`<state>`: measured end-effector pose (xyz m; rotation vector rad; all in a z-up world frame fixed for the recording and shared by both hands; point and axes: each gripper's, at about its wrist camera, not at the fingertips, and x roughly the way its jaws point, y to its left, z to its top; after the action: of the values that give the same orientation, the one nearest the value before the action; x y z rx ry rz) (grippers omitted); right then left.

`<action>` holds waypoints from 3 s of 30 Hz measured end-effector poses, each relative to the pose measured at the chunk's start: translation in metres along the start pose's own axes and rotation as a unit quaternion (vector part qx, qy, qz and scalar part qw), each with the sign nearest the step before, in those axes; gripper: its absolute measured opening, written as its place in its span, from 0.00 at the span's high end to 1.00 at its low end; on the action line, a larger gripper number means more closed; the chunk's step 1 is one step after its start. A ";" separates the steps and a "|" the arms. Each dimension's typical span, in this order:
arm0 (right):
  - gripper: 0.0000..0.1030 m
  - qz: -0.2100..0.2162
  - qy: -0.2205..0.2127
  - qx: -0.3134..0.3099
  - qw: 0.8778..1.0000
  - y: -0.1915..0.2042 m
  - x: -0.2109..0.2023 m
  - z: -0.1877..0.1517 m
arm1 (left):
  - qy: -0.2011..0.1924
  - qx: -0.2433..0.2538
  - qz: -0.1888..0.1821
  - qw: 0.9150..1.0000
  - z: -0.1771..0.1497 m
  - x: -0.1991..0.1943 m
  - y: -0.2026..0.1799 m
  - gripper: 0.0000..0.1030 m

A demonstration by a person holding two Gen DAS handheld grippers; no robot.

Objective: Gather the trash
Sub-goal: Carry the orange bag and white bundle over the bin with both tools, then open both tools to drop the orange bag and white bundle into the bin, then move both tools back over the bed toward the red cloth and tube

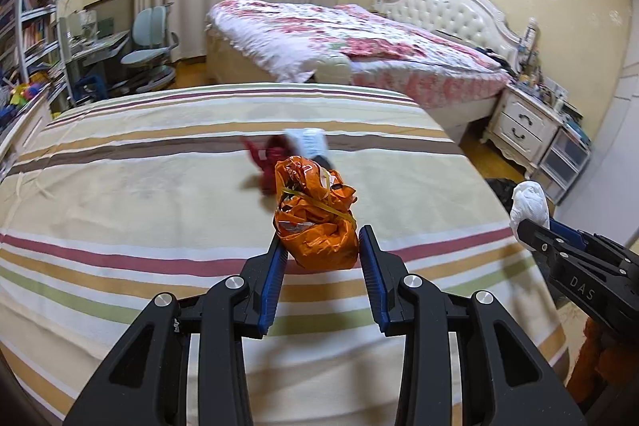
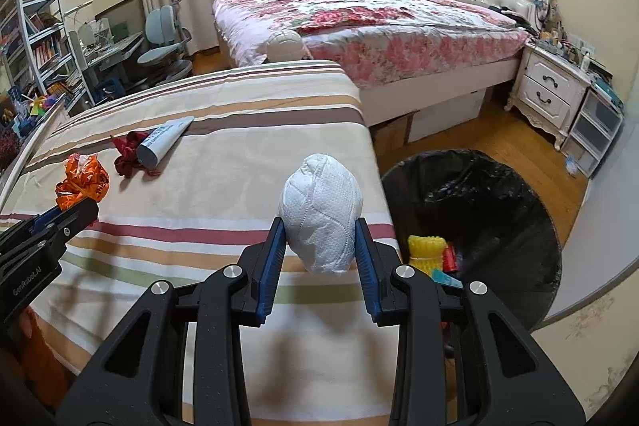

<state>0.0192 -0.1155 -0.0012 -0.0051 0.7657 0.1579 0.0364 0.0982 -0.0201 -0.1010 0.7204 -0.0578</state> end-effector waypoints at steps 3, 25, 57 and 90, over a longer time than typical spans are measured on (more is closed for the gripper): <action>0.67 -0.013 -0.005 0.015 1.000 -0.019 -0.006 -0.004 | 0.001 0.018 -0.014 1.000 0.000 0.003 -0.023 0.64; 0.67 -0.070 -0.022 0.090 0.993 -0.110 -0.015 -0.012 | 0.000 0.109 -0.078 0.991 0.010 0.038 -0.148 0.64; 0.67 -0.084 -0.018 0.129 0.988 -0.153 -0.004 -0.012 | 0.009 0.153 -0.075 0.985 0.013 0.067 -0.212 0.64; 0.46 -0.097 -0.020 0.146 0.984 -0.163 -0.002 -0.015 | 0.003 0.147 -0.052 0.988 0.018 0.065 -0.206 0.29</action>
<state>0.0315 -0.2780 -0.0192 0.2005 0.7379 -0.1409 0.0936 -0.1113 -0.0262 0.1441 0.7060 -0.2630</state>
